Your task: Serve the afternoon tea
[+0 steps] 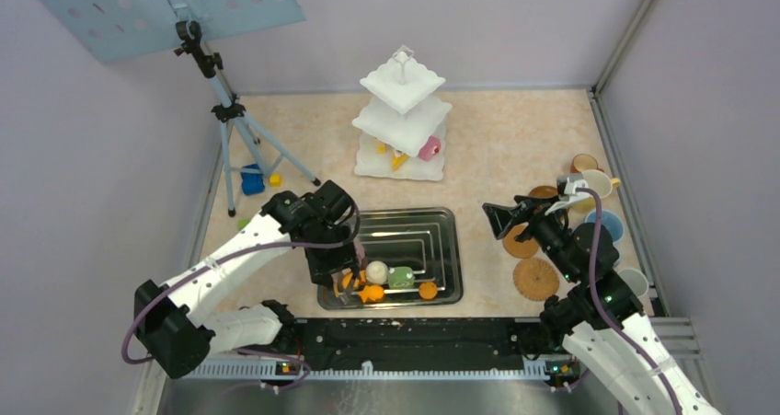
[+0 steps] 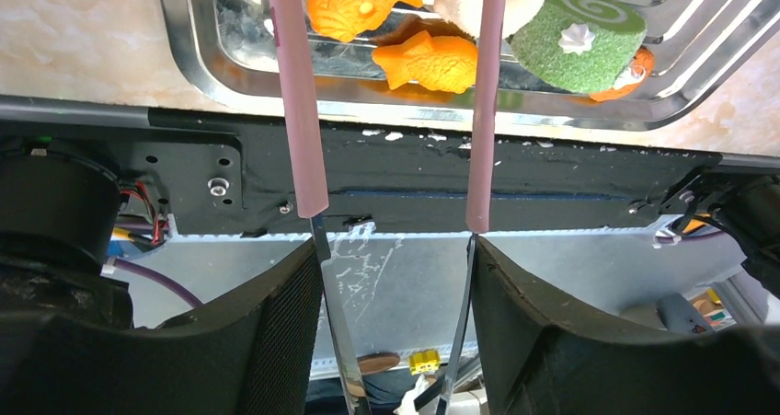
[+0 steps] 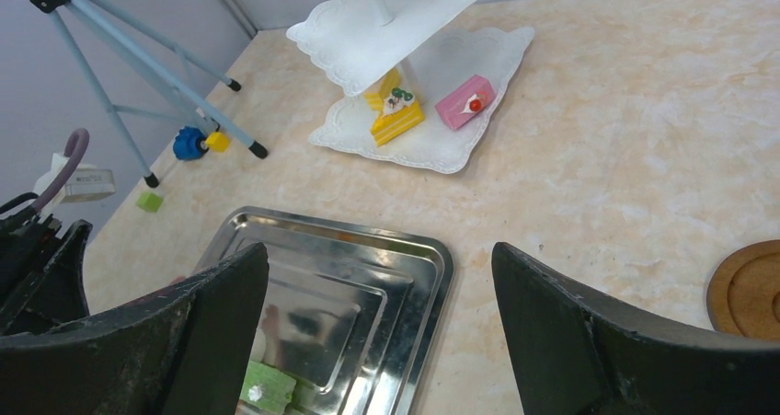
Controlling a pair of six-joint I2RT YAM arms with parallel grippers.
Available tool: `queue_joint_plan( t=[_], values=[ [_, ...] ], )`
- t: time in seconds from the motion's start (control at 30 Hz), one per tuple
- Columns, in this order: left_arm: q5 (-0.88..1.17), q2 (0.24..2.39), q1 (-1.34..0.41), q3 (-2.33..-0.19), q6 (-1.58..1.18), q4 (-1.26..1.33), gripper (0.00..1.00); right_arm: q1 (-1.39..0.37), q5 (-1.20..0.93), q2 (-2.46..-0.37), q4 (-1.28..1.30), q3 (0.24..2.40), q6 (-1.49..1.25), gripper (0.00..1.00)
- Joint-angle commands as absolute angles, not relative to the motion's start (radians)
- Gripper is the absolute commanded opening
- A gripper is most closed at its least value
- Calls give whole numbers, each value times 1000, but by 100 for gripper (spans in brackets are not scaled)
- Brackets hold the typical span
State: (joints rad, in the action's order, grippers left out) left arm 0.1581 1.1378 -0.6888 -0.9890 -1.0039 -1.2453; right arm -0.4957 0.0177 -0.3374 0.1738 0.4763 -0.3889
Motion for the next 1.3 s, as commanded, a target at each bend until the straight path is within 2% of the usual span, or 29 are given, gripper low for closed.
queue_joint_plan(
  t=[0.0,0.33,0.93,1.27],
  values=[
    [173,1176,-687,-981,-967,-1195,62,-503,28,-329,162,490,-391,90],
    [141,1256,-686,-1013,-905,-1223,56,-503,36,-321,168,481,-396,90],
    [-31,1248,-687,-1156,-826,-1212,33,-503,42,-323,174,491,-394,90],
    [-191,1314,-687,-1378,-658,-1123,32,-503,49,-338,183,508,-391,90]
  ],
)
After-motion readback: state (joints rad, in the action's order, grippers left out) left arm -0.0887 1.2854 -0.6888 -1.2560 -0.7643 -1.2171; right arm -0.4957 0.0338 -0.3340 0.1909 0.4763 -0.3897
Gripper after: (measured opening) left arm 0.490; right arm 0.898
